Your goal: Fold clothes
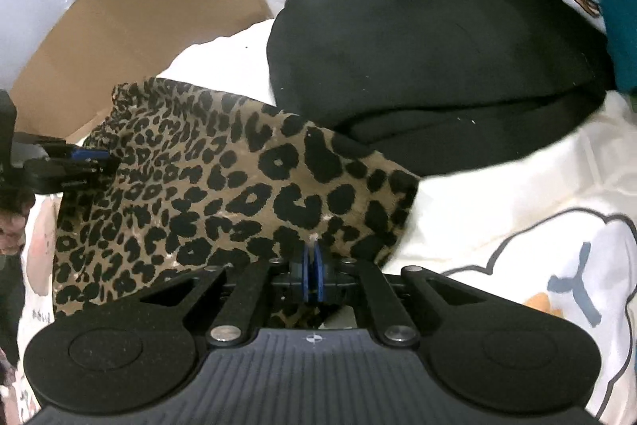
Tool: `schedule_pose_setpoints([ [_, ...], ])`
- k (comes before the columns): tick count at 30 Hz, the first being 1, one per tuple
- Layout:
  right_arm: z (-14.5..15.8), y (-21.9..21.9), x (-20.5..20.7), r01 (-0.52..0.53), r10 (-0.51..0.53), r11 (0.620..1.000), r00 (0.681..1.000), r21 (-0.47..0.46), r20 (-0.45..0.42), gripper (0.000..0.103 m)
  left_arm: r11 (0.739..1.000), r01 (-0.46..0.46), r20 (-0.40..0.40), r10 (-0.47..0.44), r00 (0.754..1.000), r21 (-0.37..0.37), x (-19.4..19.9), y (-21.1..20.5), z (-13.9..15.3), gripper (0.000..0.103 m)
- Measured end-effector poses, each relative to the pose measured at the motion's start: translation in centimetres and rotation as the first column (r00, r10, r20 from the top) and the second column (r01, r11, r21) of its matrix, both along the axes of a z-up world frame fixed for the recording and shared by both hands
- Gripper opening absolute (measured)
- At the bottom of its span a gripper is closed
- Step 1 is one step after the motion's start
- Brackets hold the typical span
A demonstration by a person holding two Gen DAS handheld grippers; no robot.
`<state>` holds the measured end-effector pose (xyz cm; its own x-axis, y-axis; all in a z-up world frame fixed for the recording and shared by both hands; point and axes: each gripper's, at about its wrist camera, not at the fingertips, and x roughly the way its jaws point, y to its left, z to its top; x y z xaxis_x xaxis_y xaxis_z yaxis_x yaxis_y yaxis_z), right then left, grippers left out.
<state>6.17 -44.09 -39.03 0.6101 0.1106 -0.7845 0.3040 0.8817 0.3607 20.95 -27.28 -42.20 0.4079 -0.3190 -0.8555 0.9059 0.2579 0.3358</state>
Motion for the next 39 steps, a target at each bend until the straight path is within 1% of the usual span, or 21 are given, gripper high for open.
schedule_pose_setpoints([
  [3, 0.5, 0.5, -0.6, 0.011, -0.011, 1.0, 1.0, -0.002, 0.007, 0.009, 0.999, -0.03, -0.031, 0.029, 0.999, -0.016, -0.1, 0.6, 1.3, 0.026],
  [5, 1.0, 1.0, -1.1, 0.0, -0.001, 1.0, 0.999, 0.022, 0.032, 0.014, 0.999, -0.035, -0.051, 0.033, 0.998, -0.034, -0.5, 1.4, 2.4, 0.026],
  [6, 1.2, 1.3, -1.4, -0.007, 0.005, 0.999, 0.999, 0.035, 0.045, 0.014, 0.998, -0.034, -0.058, 0.031, 0.998, -0.046, -0.8, 1.9, 3.1, 0.026],
  [10, 1.9, 3.8, -2.0, -0.081, 0.079, 0.996, 0.995, 0.034, 0.068, 0.014, 0.993, -0.069, -0.142, 0.055, 0.988, -0.091, -1.9, 4.3, 5.3, 0.026],
  [12, 2.1, 5.0, -2.2, -0.113, 0.111, 0.993, 0.991, 0.028, 0.072, 0.014, 0.992, -0.069, -0.158, 0.052, 0.986, -0.103, -3.0, 5.0, 5.7, 0.026],
  [16, 2.1, 7.1, -2.5, -0.173, 0.172, 0.985, 0.983, 0.015, 0.056, 0.014, 0.988, -0.091, -0.2, 0.064, 0.978, -0.127, -4.3, 6.3, 5.2, 0.026],
  [18, 1.9, 7.7, -2.8, -0.202, 0.202, 0.979, 0.979, -0.007, 0.041, 0.014, 0.985, -0.098, -0.233, 0.063, 0.97, -0.14, -4.5, 6.7, 4.3, 0.026],
  [20, 1.5, 7.7, -3.2, -0.201, 0.201, 0.98, 0.979, -0.011, 0.028, 0.014, 0.982, -0.101, -0.232, 0.063, 0.971, -0.159, -4.7, 7.3, 3.1, 0.026],
  [21, 1.3, 7.7, -3.4, -0.199, 0.199, 0.98, 0.98, -0.012, 0.021, 0.017, 0.98, -0.109, -0.228, 0.069, 0.971, -0.168, -4.7, 7.7, 2.4, 0.025],
  [23, 0.9, 7.6, -3.8, -0.194, 0.194, 0.981, 0.981, -0.014, 0.009, 0.017, 0.976, -0.16, -0.271, 0.116, 0.955, -0.146, -4.3, 8.1, 1.2, 0.025],
  [25, 0.7, 7.6, -4.1, -0.186, 0.186, 0.982, 0.983, -0.014, 0.0, 0.017, 0.975, -0.162, -0.263, 0.119, 0.957, -0.151, -4.5, 8.3, 1.2, 0.025],
  [27, 1.0, 7.7, -4.4, -0.178, 0.178, 0.984, 0.984, -0.008, -0.005, 0.017, 0.974, -0.158, -0.243, 0.115, 0.963, -0.165, -4.9, 8.7, 1.7, 0.025],
  [30, 2.2, 8.7, -4.8, -0.223, 0.223, 0.975, 0.975, -0.016, 0.012, 0.017, 0.964, -0.187, -0.285, 0.128, 0.95, -0.188, -6.0, 10.1, 2.8, 0.025],
  [36, 3.1, 11.4, -5.2, -0.296, 0.296, 0.955, 0.955, -0.009, 0.021, 0.017, 0.977, -0.114, -0.288, 0.058, 0.956, -0.181, -10.4, 13.0, 3.7, 0.025],
  [37, 3.0, 11.8, -5.2, -0.306, 0.306, 0.952, 0.952, -0.007, 0.018, 0.018, 0.978, -0.107, -0.286, 0.052, 0.957, -0.181, -10.9, 13.5, 3.9, 0.025],
  [39, 3.0, 12.4, -5.3, -0.321, 0.321, 0.947, 0.947, -0.014, 0.011, 0.024, 0.977, -0.106, -0.296, 0.047, 0.954, -0.186, -11.7, 14.3, 3.9, 0.025],
])
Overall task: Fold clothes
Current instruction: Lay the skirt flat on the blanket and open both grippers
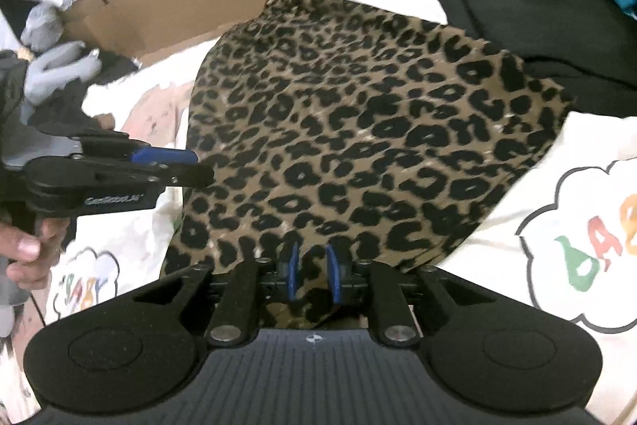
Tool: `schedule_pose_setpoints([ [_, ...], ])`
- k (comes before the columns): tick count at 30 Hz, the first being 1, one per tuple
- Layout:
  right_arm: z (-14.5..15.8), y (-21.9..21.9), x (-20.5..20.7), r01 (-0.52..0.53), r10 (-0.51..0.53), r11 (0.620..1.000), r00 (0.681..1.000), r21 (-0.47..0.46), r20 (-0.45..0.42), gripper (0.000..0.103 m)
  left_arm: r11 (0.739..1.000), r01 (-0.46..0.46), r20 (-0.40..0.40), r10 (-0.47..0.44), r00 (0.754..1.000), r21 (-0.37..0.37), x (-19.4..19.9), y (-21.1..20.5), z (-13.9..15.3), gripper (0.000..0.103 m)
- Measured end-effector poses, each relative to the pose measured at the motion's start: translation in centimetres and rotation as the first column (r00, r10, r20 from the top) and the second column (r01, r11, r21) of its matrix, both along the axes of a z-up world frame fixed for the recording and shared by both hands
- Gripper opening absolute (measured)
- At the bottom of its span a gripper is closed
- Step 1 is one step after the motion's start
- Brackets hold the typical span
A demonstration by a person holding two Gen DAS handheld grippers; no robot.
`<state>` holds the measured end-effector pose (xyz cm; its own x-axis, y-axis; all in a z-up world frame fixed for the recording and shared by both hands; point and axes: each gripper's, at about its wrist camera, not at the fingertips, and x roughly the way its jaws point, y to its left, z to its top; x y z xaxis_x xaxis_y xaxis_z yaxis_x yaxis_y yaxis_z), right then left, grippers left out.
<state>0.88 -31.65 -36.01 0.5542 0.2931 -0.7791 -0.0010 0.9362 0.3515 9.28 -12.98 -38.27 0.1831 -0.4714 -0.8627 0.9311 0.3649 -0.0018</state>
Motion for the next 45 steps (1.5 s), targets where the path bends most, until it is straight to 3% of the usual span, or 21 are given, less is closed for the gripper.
schedule_pose_setpoints([
  [8, -0.9, 0.3, 0.0, 0.0, -0.002, 1.0, 0.999, -0.028, -0.048, 0.028, 0.999, 0.003, -0.031, -0.002, 1.0, 0.052, -0.5, -0.2, -3.9, 0.025],
  [10, -0.8, 0.3, -0.2, 0.001, -0.002, 1.0, 0.999, -0.029, -0.052, 0.028, 0.999, 0.004, -0.021, -0.004, 1.0, 0.034, -0.6, 0.0, -4.3, 0.026],
  [23, 2.1, 1.7, -2.7, -0.029, 0.029, 1.0, 1.0, 0.007, 0.006, 0.029, 0.998, -0.067, -0.063, 0.066, 0.996, -0.015, -2.8, 4.1, -0.4, 0.026],
  [26, 3.0, 2.5, -3.8, -0.072, 0.072, 0.997, 0.997, 0.023, 0.018, 0.035, 0.997, -0.08, -0.06, 0.078, 0.995, -0.024, -3.4, 5.6, 1.0, 0.026],
  [28, 3.5, 3.2, -4.5, -0.118, 0.118, 0.993, 0.993, 0.01, 0.023, 0.045, 0.996, -0.089, -0.054, 0.087, 0.995, -0.026, -3.6, 6.7, 1.7, 0.026],
  [31, 3.8, 3.9, -5.2, -0.168, 0.168, 0.986, 0.986, 0.016, 0.011, 0.046, 0.995, -0.102, -0.052, 0.101, 0.994, -0.014, -4.0, 8.2, 1.9, 0.026],
  [37, 4.2, 5.5, -6.0, -0.259, 0.259, 0.966, 0.966, 0.01, 0.0, 0.046, 0.999, -0.045, -0.114, 0.045, 0.993, -0.004, -5.2, 10.0, 0.7, 0.027],
  [39, 4.3, 5.8, -6.0, -0.273, 0.273, 0.962, 0.962, 0.004, 0.002, 0.046, 1.0, -0.02, -0.124, 0.021, 0.992, 0.007, -5.8, 10.0, 0.0, 0.033],
  [42, 4.6, 6.2, -6.1, -0.293, 0.293, 0.956, 0.956, -0.007, 0.016, 0.059, 0.999, 0.012, -0.126, -0.008, 0.992, 0.031, -6.8, 9.7, -1.0, 0.041],
  [45, 4.6, 6.7, -6.3, -0.313, 0.313, 0.95, 0.949, -0.009, 0.02, 0.063, 0.999, 0.047, -0.11, -0.043, 0.993, 0.027, -7.8, 9.3, -1.8, 0.041],
])
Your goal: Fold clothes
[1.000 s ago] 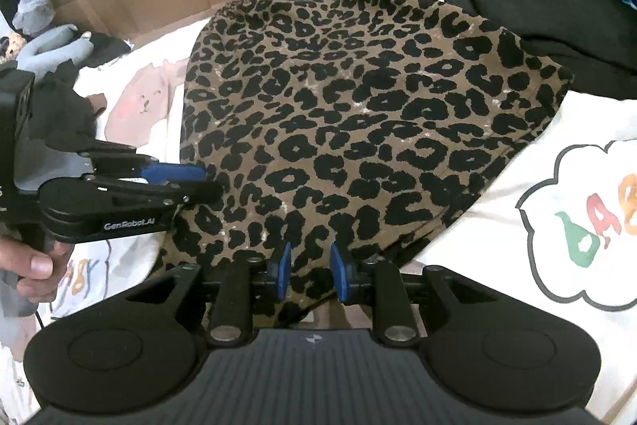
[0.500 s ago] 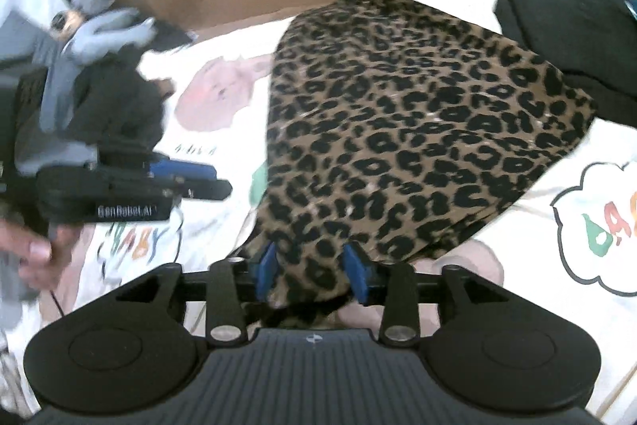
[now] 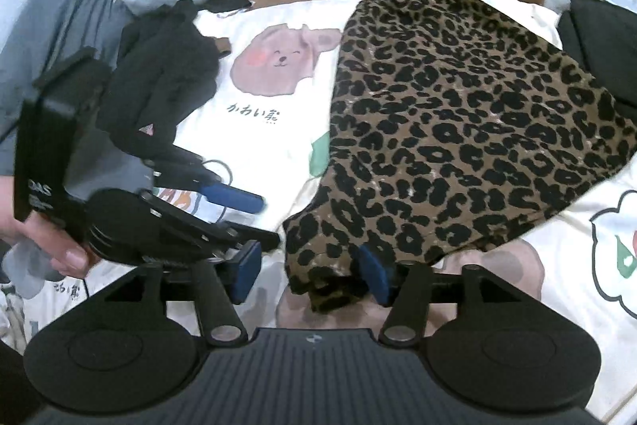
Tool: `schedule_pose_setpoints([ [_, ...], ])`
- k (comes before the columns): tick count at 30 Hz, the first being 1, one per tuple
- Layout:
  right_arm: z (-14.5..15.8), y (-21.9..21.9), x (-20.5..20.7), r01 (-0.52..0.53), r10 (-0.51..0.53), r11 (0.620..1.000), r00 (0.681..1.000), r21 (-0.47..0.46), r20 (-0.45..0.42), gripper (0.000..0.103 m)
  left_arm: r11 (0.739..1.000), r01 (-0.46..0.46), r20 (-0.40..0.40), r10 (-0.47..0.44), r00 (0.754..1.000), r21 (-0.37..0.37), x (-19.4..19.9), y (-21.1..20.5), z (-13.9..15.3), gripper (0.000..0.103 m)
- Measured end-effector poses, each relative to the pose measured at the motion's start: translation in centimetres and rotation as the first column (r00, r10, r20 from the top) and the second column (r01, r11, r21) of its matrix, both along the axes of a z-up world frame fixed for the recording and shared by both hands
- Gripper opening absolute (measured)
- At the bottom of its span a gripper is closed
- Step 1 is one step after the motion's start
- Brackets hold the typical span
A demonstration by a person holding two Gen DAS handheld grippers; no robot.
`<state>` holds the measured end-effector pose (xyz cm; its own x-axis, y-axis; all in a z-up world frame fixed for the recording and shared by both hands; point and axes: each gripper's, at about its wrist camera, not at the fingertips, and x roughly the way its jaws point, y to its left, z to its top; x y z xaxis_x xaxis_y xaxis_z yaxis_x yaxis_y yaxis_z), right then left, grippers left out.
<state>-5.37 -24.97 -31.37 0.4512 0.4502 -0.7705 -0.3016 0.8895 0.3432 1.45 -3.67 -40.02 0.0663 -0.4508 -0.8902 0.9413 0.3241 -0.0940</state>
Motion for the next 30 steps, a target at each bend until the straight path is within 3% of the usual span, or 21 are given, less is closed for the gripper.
schedule_pose_setpoints([
  [4, 0.1, 0.2, -0.4, -0.011, 0.011, 1.0, 1.0, -0.018, 0.013, 0.063, 1.0, 0.01, 0.028, -0.01, 1.0, -0.003, -0.2, -0.9, -0.4, 0.037],
  [8, -0.1, -0.1, -0.4, -0.003, 0.003, 1.0, 1.0, -0.021, 0.016, 0.063, 0.995, -0.039, -0.035, 0.036, 0.999, -0.088, 0.6, -0.5, 0.9, 0.037],
  [11, -0.1, 0.2, -0.5, -0.02, 0.021, 0.999, 0.999, -0.037, 0.033, 0.063, 0.994, -0.034, -0.03, 0.031, 0.999, -0.107, 0.5, -0.9, 1.1, 0.036],
  [19, -0.3, 0.3, 0.1, -0.012, 0.028, 0.99, 0.993, -0.141, 0.118, 0.058, 0.99, -0.022, -0.048, 0.015, 0.999, -0.142, 0.4, -2.1, 1.5, 0.035],
  [20, -0.4, 0.3, 0.2, -0.014, 0.033, 0.989, 0.992, -0.15, 0.126, 0.054, 0.989, -0.026, -0.053, 0.018, 0.998, -0.148, 0.5, -2.3, 1.6, 0.035],
  [24, -0.6, 0.0, 0.5, -0.014, 0.044, 0.979, 0.989, -0.205, 0.143, 0.012, 0.985, -0.035, -0.059, 0.026, 0.998, -0.171, 0.7, -2.6, 1.9, 0.035],
  [30, -0.3, -2.1, 1.0, 0.077, -0.055, 0.984, 0.989, -0.159, 0.139, 0.007, 0.983, -0.058, -0.141, 0.034, 0.989, -0.175, 0.3, -2.7, 1.1, 0.038],
])
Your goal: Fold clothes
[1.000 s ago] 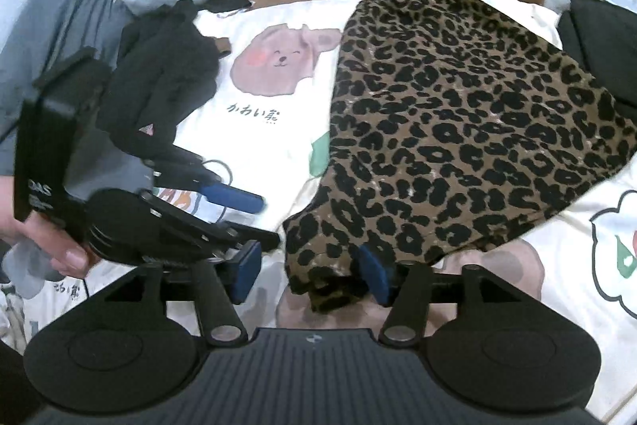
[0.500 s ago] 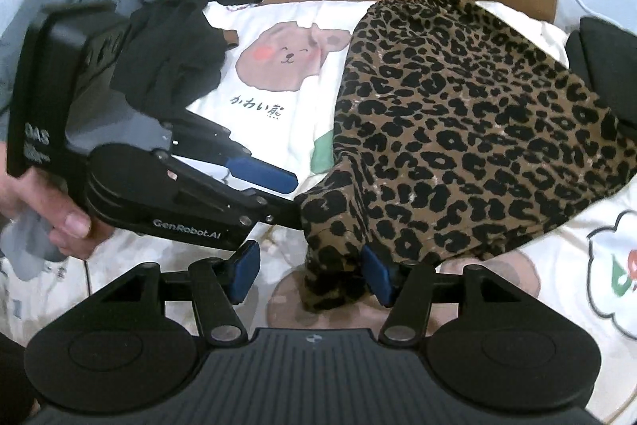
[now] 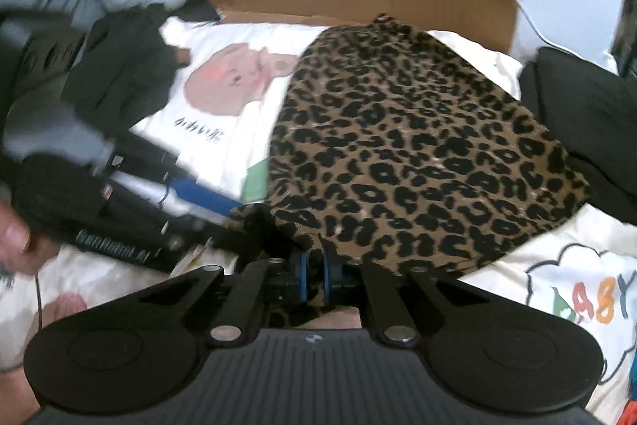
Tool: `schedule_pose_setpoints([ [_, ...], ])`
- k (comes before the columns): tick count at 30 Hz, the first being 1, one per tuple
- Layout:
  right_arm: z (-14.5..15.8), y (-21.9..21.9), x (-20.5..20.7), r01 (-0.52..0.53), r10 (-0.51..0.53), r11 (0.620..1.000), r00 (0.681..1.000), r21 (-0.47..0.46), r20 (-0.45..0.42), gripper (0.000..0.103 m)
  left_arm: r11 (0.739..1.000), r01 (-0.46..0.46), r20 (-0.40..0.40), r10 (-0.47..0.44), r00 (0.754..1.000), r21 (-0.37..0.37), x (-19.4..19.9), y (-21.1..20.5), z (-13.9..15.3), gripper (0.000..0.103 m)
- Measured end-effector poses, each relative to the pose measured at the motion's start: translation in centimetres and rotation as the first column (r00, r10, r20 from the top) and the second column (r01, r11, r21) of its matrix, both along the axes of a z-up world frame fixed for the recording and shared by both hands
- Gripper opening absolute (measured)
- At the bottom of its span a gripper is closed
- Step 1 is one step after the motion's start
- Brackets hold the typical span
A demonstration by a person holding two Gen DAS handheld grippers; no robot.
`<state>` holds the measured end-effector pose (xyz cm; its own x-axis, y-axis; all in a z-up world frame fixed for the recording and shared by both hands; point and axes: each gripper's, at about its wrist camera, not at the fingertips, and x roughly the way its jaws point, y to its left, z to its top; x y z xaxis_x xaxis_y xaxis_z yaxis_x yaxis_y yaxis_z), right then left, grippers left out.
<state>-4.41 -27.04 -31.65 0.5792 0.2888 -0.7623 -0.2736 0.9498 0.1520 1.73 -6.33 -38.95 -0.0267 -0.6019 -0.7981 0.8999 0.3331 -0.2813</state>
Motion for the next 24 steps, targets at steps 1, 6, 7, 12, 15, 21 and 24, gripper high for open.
schedule_pose_setpoints([
  [1, 0.0, -0.2, 0.0, 0.002, -0.002, 1.0, 1.0, 0.005, -0.002, 0.007, 1.0, -0.001, -0.005, 0.001, 1.0, 0.002, -0.2, -0.1, -0.2, 0.038],
  [6, 0.2, -0.2, -0.2, 0.006, -0.006, 1.0, 1.0, 0.028, 0.002, 0.007, 0.999, -0.038, -0.015, 0.039, 0.999, 0.01, -0.4, -0.7, -1.0, 0.038],
  [7, 0.2, -0.2, -0.2, 0.006, -0.006, 1.0, 1.0, 0.031, 0.004, 0.007, 0.999, -0.047, -0.006, 0.047, 0.999, 0.016, -0.3, -0.7, -1.0, 0.038],
  [12, 0.3, -0.3, -0.6, -0.001, 0.001, 0.999, 1.0, 0.047, -0.004, 0.007, 0.997, -0.071, 0.007, 0.071, 0.997, 0.034, 0.6, -0.7, -1.0, 0.013],
  [15, 0.2, -0.7, -1.1, 0.004, 0.001, 0.995, 0.999, 0.096, -0.049, 0.018, 0.994, -0.098, -0.024, 0.099, 0.995, 0.044, 1.2, 0.6, -0.8, 0.008],
  [21, 0.0, -0.8, -2.6, -0.014, 0.024, 0.993, 0.996, 0.12, -0.081, 0.044, 0.984, -0.166, -0.055, 0.169, 0.984, 0.066, 1.4, 3.2, -1.4, 0.006],
  [24, 0.3, -1.3, -2.7, -0.015, 0.027, 0.988, 0.996, 0.153, -0.08, 0.044, 0.978, -0.192, -0.086, 0.199, 0.976, 0.081, 1.7, 3.8, -2.1, 0.006],
])
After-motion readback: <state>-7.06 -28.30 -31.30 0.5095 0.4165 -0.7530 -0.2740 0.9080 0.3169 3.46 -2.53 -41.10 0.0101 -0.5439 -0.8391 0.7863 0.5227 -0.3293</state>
